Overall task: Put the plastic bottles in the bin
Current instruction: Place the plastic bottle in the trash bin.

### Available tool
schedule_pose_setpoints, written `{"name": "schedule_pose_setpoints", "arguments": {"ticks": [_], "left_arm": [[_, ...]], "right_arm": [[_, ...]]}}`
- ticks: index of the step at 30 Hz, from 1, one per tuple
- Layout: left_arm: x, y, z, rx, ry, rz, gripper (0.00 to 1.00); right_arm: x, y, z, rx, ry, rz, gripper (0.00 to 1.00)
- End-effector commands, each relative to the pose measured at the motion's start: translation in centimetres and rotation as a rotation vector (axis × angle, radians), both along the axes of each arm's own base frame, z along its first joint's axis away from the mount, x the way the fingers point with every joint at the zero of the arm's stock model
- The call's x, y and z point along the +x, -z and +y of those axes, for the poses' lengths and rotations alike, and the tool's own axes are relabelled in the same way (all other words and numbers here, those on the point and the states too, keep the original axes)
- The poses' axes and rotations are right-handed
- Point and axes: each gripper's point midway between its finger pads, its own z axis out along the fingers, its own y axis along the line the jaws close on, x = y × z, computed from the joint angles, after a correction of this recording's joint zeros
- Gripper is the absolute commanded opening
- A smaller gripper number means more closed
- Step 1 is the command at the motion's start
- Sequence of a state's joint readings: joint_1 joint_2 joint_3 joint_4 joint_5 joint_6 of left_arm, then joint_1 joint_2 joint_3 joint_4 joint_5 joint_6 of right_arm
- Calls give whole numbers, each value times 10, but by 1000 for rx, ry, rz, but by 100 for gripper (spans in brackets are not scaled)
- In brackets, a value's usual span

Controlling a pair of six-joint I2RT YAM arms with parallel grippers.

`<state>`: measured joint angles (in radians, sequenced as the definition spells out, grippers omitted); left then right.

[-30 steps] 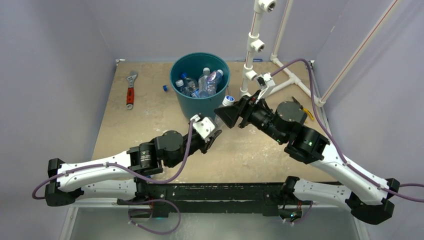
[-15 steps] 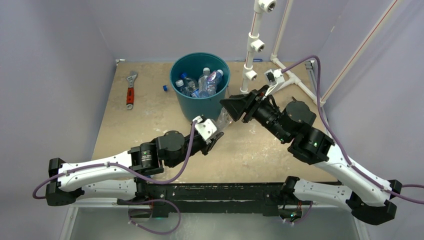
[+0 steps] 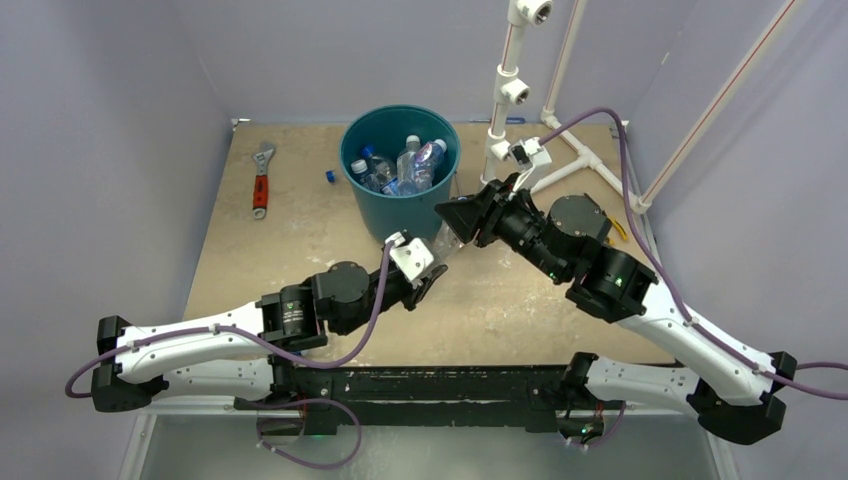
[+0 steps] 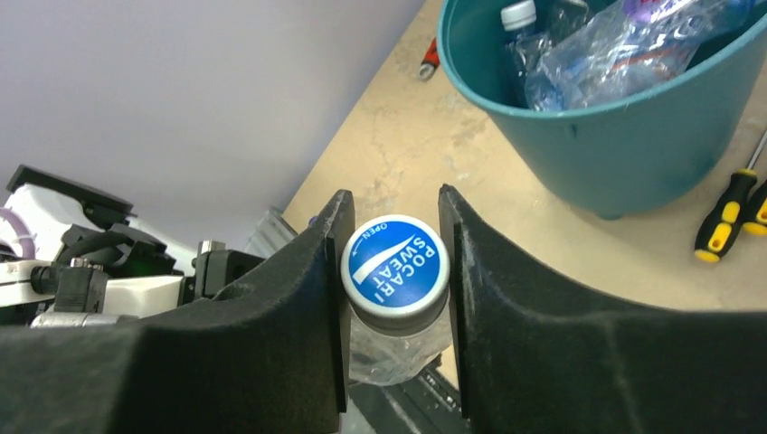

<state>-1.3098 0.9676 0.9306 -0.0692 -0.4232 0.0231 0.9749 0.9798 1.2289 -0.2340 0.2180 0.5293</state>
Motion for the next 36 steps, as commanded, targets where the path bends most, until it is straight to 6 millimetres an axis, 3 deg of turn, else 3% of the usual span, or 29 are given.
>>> {"name": "schedule_pose_setpoints", "arguments": {"ticks": [1,6,7,9,14,17,19,27,33,36], "left_arm": [[2,-15,5,-61,-24,-16,0],[12,-23,31,-131,-148,15,65],[14,-25,40,-147,-182,17,80],[22,-32,66,-194,-290,23,90],[25,-57,142,-404,-469,16,97],[22,-67,174,-523,-513,15,97],[21,-67,189,-565,-543,24,97],[24,-50,193,-519,-589,56,97],[25,-43,189,-515,-594,61,97],[26,-42,192,-526,-611,62,98]], "right_arm": [[-5,-25,-12,39,14,-45,22],[-9,-52,-26,102,36,-126,0],[-9,-59,-30,115,46,-147,0],[-11,-77,-38,140,62,-204,0],[-9,-132,-51,210,122,-367,0],[-6,-160,-62,252,197,-542,0],[8,-166,-59,224,274,-624,0],[66,-157,-17,15,459,-789,0],[88,-133,20,3,483,-888,0],[106,-114,49,-63,439,-864,0]]}}
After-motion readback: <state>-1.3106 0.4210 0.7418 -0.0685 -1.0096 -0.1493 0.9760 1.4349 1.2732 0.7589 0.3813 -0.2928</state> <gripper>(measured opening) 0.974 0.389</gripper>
